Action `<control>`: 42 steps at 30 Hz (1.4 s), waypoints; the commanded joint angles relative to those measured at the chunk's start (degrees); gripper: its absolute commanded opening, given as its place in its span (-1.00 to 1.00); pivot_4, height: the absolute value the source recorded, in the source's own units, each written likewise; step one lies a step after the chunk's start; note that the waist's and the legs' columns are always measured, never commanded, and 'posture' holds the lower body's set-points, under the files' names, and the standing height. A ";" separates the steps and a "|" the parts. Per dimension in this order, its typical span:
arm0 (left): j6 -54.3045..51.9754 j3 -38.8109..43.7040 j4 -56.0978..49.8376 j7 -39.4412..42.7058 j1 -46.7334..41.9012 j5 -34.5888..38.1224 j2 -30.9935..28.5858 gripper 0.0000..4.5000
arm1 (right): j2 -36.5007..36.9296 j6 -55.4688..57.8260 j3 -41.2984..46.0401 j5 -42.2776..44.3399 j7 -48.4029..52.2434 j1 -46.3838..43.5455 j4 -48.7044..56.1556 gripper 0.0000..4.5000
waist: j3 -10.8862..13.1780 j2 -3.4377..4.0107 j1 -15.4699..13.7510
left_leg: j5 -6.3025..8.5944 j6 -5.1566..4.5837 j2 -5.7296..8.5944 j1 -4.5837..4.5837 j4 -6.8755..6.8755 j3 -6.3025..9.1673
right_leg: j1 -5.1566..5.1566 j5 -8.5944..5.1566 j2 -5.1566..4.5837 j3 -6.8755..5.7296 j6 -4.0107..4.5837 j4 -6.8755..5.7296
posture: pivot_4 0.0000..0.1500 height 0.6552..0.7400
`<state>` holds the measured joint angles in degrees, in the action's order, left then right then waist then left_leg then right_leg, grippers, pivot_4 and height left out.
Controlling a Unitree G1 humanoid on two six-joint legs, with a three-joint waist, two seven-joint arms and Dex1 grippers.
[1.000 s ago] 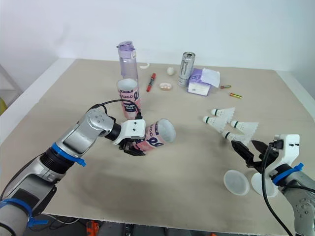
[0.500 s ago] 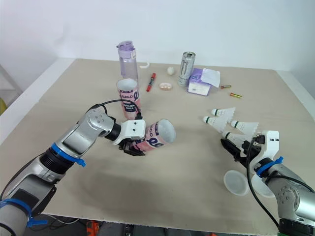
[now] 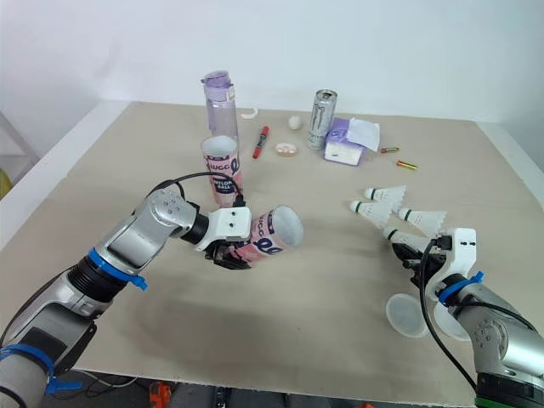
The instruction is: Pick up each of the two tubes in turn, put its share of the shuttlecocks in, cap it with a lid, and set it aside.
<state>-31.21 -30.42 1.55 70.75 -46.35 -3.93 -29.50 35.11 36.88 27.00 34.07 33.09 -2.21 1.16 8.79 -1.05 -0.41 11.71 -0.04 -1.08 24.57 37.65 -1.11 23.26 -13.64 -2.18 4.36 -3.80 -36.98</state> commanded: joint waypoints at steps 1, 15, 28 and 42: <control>0.12 -0.97 2.11 -1.23 0.17 -1.48 0.35 0.36 | 2.46 1.66 3.86 2.17 -0.62 1.91 8.84 -0.98 | 0.00 0.01 0.00 | 0.00 0.00 0.01 0.00 0.00 0.00 | 0.00 0.00 -0.01 0.00 0.00 0.00 | 1.00 1.00; 1.96 -1.24 4.41 -0.44 -0.99 -1.60 1.01 0.36 | 32.76 -2.16 -9.08 -1.23 15.58 -7.04 38.72 -0.98 | 0.09 0.31 0.15 | -0.12 -0.19 0.20 0.00 -0.05 0.07 | 0.08 0.04 -0.34 0.14 -0.07 0.01 | 1.00 1.00; 1.21 -0.96 3.48 -0.71 -0.50 -1.61 1.38 0.36 | 31.06 -11.15 -26.38 -11.64 20.79 -18.98 35.56 -0.98 | 0.15 -0.23 -0.05 | -0.13 -0.25 0.27 0.43 -0.04 -0.03 | 0.14 -0.18 -0.76 -0.38 -0.23 0.18 | 1.00 1.00; 0.73 -1.13 2.60 -1.08 0.02 -1.53 1.24 0.36 | 25.05 3.05 -15.39 9.26 22.12 -26.16 30.69 0.95 | 0.16 -0.24 -0.05 | -0.14 -0.26 0.25 0.42 -0.04 0.10 | 0.07 -0.16 -0.73 -0.44 -0.21 0.17 | 1.00 1.00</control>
<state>-30.09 -30.47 2.84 70.69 -47.24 -3.87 -27.98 61.04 35.37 3.26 35.18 55.82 -25.98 36.38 8.95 -1.29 -0.46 11.56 -0.30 -0.83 24.99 37.61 -1.00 23.33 -13.79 -2.91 3.92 -4.02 -36.81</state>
